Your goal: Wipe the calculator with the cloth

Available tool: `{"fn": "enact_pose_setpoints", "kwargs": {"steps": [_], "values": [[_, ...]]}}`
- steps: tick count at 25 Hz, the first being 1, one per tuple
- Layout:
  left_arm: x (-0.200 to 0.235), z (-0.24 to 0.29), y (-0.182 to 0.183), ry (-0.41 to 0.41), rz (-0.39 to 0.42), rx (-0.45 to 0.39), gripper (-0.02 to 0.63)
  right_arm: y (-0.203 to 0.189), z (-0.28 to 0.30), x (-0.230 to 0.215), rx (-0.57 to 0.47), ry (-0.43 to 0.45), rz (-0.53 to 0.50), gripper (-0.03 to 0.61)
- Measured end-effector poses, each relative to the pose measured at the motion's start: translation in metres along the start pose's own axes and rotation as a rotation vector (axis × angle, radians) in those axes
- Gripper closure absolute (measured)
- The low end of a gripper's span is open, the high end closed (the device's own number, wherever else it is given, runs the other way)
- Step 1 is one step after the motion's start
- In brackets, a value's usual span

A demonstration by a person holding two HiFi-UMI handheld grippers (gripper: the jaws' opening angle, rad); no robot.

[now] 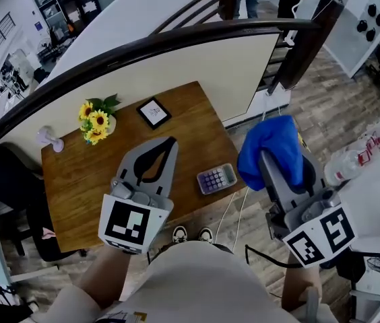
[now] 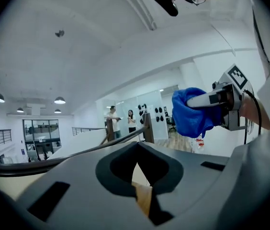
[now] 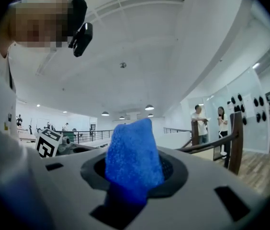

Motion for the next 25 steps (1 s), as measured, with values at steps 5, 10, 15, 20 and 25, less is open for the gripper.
{"fn": "enact_pose_setpoints", "kwargs": {"steps": [5,10,15,20,25], "values": [[-0.007,-0.01,0.013,0.008,0.024,-0.02,0.612,0.006,-0.02,-0.004,-0.057,-0.035,-0.03,0.426],[-0.015,-0.014,0.011,-0.01,0.054,-0.011,0.611,-0.005,-0.034,-0.006,-0.032,-0.048,-0.067,0.431],[-0.02,-0.012,-0.002,-0.028,0.039,0.028,0.611,-0.025,-0.036,-0.007,0.046,-0.045,-0.086,0.431],[-0.022,-0.01,-0.006,-0.032,0.029,0.041,0.611,-0.036,-0.035,-0.004,0.082,-0.043,-0.092,0.431],[-0.019,-0.011,-0.003,-0.029,0.036,0.032,0.611,-0.035,-0.032,-0.004,0.08,-0.05,-0.102,0.432]]}}
Point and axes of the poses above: the fingertips, and each gripper's own axes: z forward along the fingers, x to its left, y out of its top, the point moved 9 cm from there along -z, backward along the fingers, and after that the axes turned 14 degrees about -y, right-handed, at the moved point
